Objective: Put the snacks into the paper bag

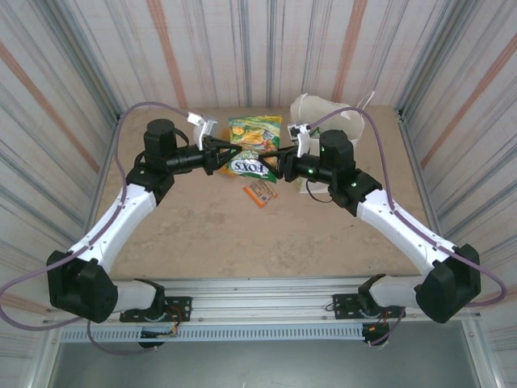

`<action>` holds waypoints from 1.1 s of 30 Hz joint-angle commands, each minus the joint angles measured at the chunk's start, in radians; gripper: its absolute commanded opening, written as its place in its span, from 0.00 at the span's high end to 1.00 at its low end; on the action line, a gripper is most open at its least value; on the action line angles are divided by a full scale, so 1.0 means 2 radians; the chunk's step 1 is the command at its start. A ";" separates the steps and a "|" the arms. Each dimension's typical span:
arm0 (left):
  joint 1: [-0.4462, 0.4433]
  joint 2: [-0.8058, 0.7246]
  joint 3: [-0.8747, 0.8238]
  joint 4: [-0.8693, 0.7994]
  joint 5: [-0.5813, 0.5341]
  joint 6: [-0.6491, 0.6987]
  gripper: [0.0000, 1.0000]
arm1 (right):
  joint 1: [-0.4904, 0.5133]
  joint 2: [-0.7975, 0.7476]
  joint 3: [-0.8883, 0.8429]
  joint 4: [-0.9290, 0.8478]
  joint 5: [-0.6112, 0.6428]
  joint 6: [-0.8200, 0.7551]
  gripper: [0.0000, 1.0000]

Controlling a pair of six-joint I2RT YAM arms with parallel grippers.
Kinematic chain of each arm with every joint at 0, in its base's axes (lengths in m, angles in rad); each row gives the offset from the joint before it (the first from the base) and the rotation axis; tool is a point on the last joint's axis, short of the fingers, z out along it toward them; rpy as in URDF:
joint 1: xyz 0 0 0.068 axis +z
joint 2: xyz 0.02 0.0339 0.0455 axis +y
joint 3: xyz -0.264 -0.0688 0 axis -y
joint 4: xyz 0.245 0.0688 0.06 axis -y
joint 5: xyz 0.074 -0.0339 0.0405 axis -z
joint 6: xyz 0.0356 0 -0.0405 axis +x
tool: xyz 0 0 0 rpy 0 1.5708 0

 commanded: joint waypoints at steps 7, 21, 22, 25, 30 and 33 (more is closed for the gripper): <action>-0.015 0.012 0.032 0.033 0.010 -0.002 0.98 | -0.008 -0.031 -0.008 0.010 -0.008 0.003 0.85; -0.031 0.059 0.079 -0.011 -0.040 0.007 0.45 | -0.096 -0.099 0.078 -0.123 0.042 -0.068 1.00; -0.034 0.064 0.084 -0.017 -0.048 0.007 0.45 | -0.112 -0.099 0.091 -0.133 0.042 -0.073 1.00; -0.044 0.084 0.107 -0.036 -0.073 0.009 0.45 | -0.165 -0.097 0.121 -0.149 0.036 -0.078 1.00; -0.058 0.134 0.159 -0.050 -0.090 -0.013 0.45 | -0.235 -0.073 0.176 -0.172 0.033 -0.086 1.00; -0.073 0.170 0.201 -0.056 -0.094 -0.022 0.46 | -0.251 -0.041 0.214 -0.206 0.051 -0.107 1.00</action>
